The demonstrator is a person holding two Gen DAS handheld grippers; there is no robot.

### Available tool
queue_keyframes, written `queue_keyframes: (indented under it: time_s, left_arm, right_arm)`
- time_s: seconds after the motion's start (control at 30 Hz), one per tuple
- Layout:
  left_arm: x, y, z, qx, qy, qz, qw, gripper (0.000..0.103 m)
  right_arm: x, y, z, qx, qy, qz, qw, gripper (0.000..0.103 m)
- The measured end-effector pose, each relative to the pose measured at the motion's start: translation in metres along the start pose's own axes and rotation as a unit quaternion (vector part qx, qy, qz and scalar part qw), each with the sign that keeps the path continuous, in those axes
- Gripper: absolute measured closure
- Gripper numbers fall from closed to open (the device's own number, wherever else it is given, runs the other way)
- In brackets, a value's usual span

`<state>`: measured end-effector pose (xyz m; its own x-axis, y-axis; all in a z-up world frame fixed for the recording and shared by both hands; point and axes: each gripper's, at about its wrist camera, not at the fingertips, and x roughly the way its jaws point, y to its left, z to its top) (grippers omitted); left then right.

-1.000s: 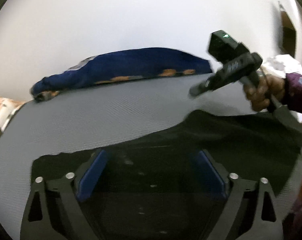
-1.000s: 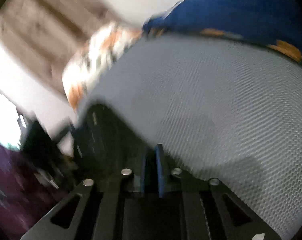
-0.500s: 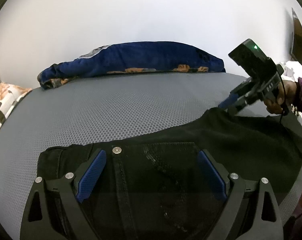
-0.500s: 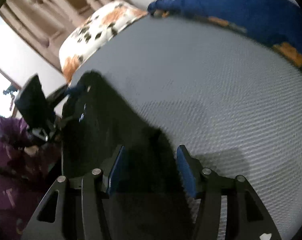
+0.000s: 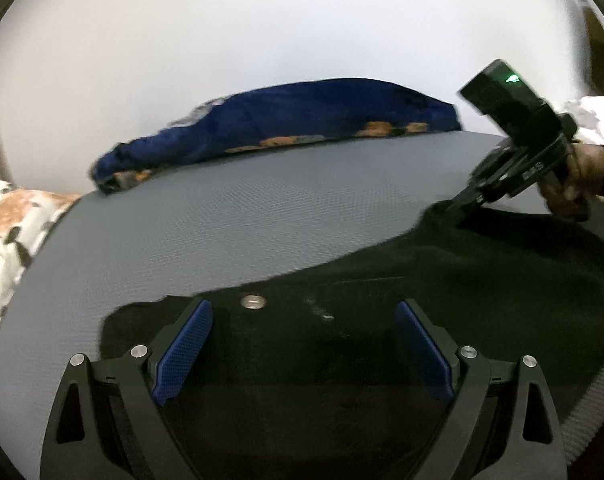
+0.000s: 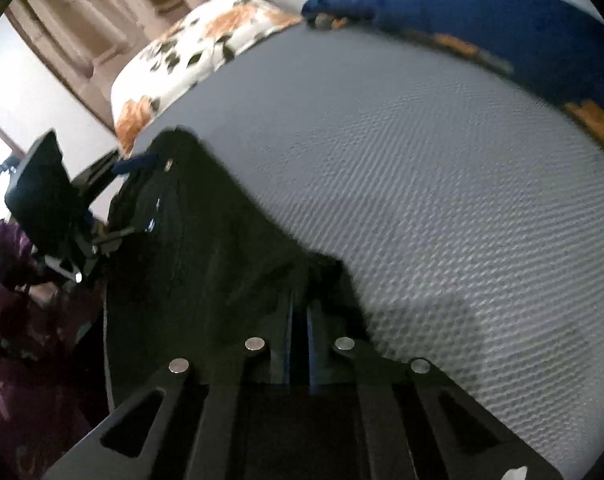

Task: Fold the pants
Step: 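Grasp the waistband with the left gripper while the right gripper grasps the waist edge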

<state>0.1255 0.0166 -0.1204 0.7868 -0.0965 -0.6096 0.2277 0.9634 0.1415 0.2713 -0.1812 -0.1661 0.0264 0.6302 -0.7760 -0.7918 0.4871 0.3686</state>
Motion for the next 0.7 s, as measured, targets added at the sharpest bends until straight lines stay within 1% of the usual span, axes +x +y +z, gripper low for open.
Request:
queue_keyframes:
  time_s: [0.07,0.1,0.17,0.23,0.27,0.3,0.33,0.37,0.4,0.43,0.47,0.5,0.53,0.63,0.67,0.7]
  left_arm:
    - [0.000,0.011,0.000,-0.027,-0.002,0.012,0.9996,0.010]
    - [0.000,0.015,-0.001,-0.039,-0.001,0.012,0.9992,0.009]
    - [0.006,0.025,-0.003,-0.067,0.014,0.009,0.9976,0.008]
    - [0.008,0.029,-0.004,-0.078,0.021,0.010,0.9967,0.008]
    - [0.007,0.029,-0.004,-0.076,0.020,0.010,0.9968,0.008]
    - [0.007,0.029,-0.005,-0.074,0.019,0.011,0.9970,0.008]
    - [0.007,0.028,-0.004,-0.070,0.019,0.010,0.9973,0.008]
    - [0.007,0.027,-0.004,-0.067,0.019,0.010,0.9975,0.007]
    - [0.008,0.026,-0.004,-0.064,0.020,0.011,0.9977,0.007]
    - [0.008,0.025,-0.005,-0.062,0.022,0.012,0.9978,0.007]
    - [0.009,0.024,-0.005,-0.060,0.023,0.013,0.9979,0.006]
    - [0.009,0.024,-0.004,-0.058,0.023,0.014,0.9979,0.006]
    - [0.009,0.024,-0.004,-0.058,0.023,0.014,0.9980,0.006]
    - [0.010,0.024,-0.003,-0.056,0.024,0.015,0.9980,0.006]
    - [0.011,0.024,-0.003,-0.056,0.024,0.015,0.9981,0.006]
    - [0.011,0.024,-0.003,-0.054,0.023,0.015,0.9981,0.006]
  right_arm:
    - [-0.007,-0.008,0.003,0.010,-0.025,-0.013,1.000,0.100]
    - [-0.007,-0.014,0.005,0.015,-0.030,-0.017,0.999,0.103]
    - [0.000,-0.026,0.006,0.017,-0.020,-0.054,0.998,0.103]
    - [0.007,-0.034,0.004,0.024,-0.012,-0.050,0.998,0.103]
    - [0.006,-0.037,0.004,0.027,-0.018,-0.051,0.998,0.103]
    - [0.002,-0.039,0.005,0.036,-0.034,-0.048,0.998,0.097]
    - [-0.012,-0.046,0.005,0.058,-0.066,-0.013,0.996,0.097]
    - [-0.022,-0.052,0.005,0.068,-0.080,0.002,0.994,0.093]
    - [-0.030,-0.052,0.004,0.066,-0.086,-0.005,0.994,0.074]
    - [-0.034,-0.051,0.002,0.054,-0.085,-0.008,0.995,0.066]
    - [-0.035,-0.047,0.002,0.044,-0.080,0.002,0.996,0.063]
    - [-0.035,-0.041,0.001,0.029,-0.070,0.012,0.997,0.063]
    - [-0.031,-0.038,0.001,0.019,-0.058,0.011,0.998,0.063]
    - [-0.010,-0.033,0.002,-0.007,-0.005,0.008,1.000,0.063]
    - [-0.003,-0.030,0.002,-0.013,0.002,0.012,1.000,0.068]
    - [0.002,-0.028,0.002,-0.021,0.008,0.017,1.000,0.079]
